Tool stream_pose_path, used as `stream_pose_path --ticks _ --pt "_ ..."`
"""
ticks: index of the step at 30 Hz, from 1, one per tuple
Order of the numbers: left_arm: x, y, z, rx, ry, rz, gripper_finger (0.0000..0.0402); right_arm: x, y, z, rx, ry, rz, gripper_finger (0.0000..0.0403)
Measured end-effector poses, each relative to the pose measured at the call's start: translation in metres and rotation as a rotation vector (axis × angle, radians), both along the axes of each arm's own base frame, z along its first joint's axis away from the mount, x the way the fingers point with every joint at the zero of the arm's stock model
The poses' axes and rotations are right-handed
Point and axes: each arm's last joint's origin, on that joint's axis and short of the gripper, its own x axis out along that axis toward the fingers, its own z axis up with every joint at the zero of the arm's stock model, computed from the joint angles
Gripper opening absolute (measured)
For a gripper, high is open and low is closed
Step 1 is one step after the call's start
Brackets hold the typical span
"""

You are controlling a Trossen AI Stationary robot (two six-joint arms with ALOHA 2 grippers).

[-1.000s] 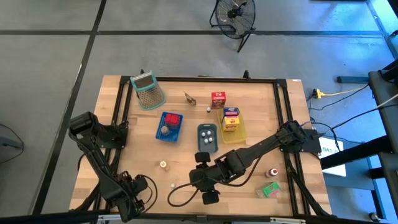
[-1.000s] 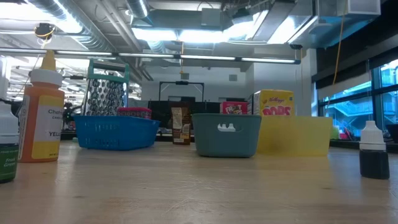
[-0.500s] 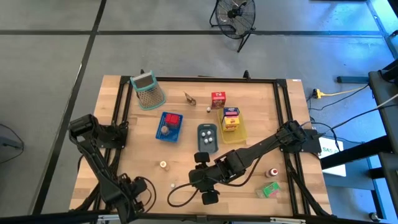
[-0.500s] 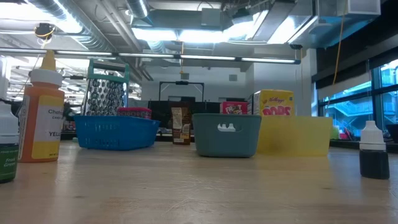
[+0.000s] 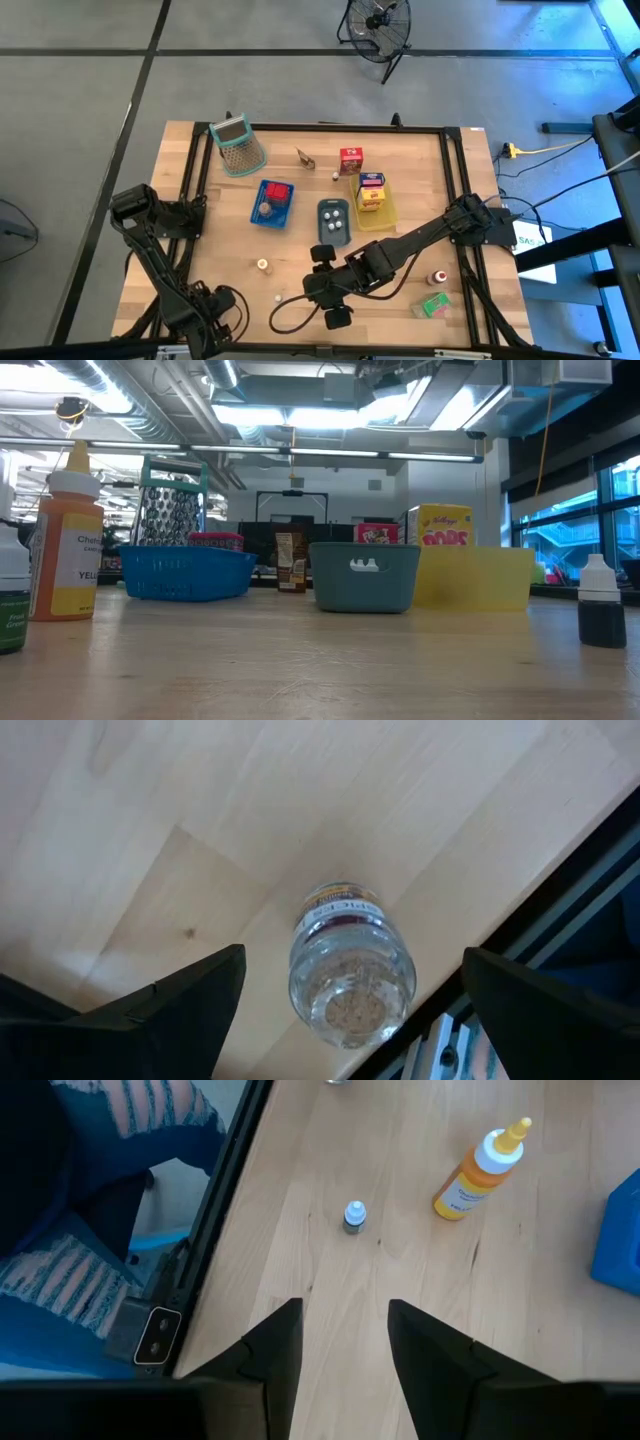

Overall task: Pick & Place Kitchen Items
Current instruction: Put the brown seasoning bottle into the blue bin

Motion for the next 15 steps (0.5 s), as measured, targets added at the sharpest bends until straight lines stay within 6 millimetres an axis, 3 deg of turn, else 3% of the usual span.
stream_pose_path --ticks 15 --pt "-0.0021 -0.0010 0.0000 0.008 -0.012 0.000 0.0356 -0.0001 0.0000 -0.0001 -0.011 -0.002 0.016 0.0151"
